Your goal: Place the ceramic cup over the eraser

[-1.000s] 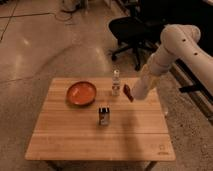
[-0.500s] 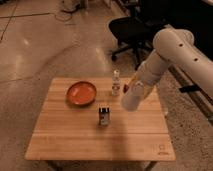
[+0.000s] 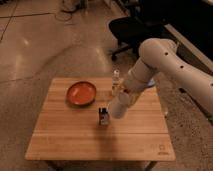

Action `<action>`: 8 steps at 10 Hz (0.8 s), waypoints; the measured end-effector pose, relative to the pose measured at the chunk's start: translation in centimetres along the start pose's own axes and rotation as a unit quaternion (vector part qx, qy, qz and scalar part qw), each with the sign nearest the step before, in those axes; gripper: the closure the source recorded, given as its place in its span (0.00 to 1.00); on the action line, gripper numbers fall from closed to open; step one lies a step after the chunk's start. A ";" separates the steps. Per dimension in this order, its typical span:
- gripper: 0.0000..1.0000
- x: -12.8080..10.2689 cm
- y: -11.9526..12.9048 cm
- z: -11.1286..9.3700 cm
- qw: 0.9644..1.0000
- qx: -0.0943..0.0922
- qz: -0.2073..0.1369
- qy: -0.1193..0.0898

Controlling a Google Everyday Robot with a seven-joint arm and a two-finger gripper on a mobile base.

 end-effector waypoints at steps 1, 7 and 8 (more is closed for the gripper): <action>1.00 -0.4 -0.8 0.9 1.000 0.000 -0.014 -0.004; 1.00 -2.2 -3.2 4.1 0.997 -0.019 -0.079 -0.005; 1.00 -2.0 -3.2 4.9 0.996 -0.026 -0.087 0.005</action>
